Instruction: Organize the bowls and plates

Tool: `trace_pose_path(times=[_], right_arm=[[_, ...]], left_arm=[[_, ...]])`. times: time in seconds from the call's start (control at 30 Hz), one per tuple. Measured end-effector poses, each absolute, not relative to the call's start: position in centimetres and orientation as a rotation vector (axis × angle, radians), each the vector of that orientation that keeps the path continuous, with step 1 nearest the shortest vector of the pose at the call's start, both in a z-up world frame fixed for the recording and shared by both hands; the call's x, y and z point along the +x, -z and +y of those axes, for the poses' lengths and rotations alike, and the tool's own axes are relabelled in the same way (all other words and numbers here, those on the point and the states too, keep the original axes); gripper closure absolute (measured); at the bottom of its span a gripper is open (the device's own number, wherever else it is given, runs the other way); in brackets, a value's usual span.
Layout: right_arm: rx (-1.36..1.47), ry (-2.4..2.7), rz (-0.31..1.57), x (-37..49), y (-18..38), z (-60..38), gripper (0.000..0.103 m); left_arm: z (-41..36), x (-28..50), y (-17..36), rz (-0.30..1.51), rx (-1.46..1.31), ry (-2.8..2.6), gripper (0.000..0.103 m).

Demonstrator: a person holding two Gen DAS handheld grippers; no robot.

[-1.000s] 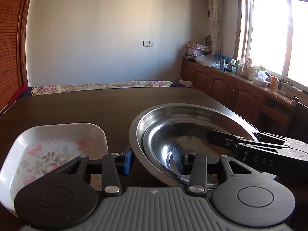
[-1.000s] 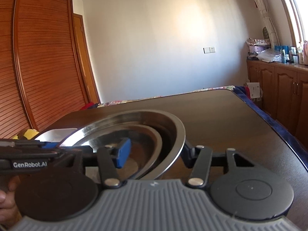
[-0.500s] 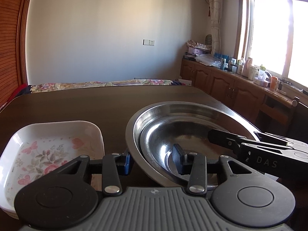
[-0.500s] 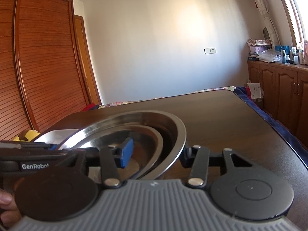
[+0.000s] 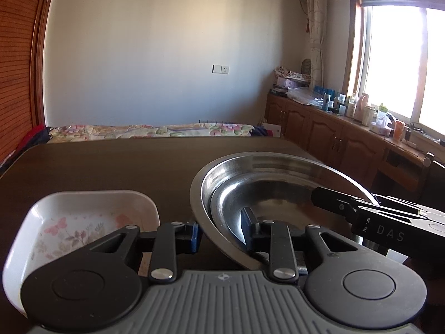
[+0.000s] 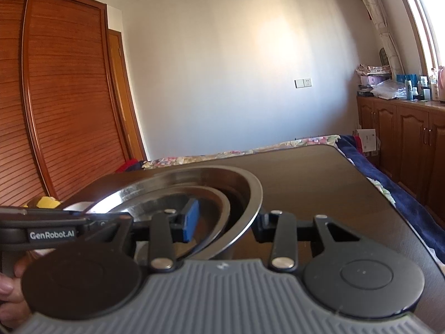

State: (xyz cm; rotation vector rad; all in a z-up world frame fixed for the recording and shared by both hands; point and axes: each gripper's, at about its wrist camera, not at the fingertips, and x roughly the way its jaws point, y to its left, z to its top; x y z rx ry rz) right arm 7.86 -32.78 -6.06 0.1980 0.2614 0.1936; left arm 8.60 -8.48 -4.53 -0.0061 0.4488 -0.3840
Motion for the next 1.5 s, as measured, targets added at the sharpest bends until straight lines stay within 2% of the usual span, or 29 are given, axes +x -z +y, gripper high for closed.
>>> trace_pose_path(times=[0.5, 0.8, 1.1, 1.5], right_arm=[[0.165, -0.23, 0.206, 8.2, 0.8, -32.2, 0.062], [0.16, -0.288, 0.186, 8.6, -0.8, -30.3, 0.062], [0.151, -0.36, 0.198, 8.6, -0.5, -27.0, 0.062], [0.112, -0.435, 0.273, 9.1, 1.9, -22.5, 0.062]], left_arm=[[-7.2, 8.3, -2.0, 0.389, -0.004, 0.396, 0.072], [-4.6, 7.5, -4.2, 0.372, 0.017, 0.356, 0.071], [-0.7, 6.5, -3.8, 0.38, -0.006, 0.295, 0.071], [3.5, 6.2, -0.5, 0.425, -0.009, 0.211, 0.071]])
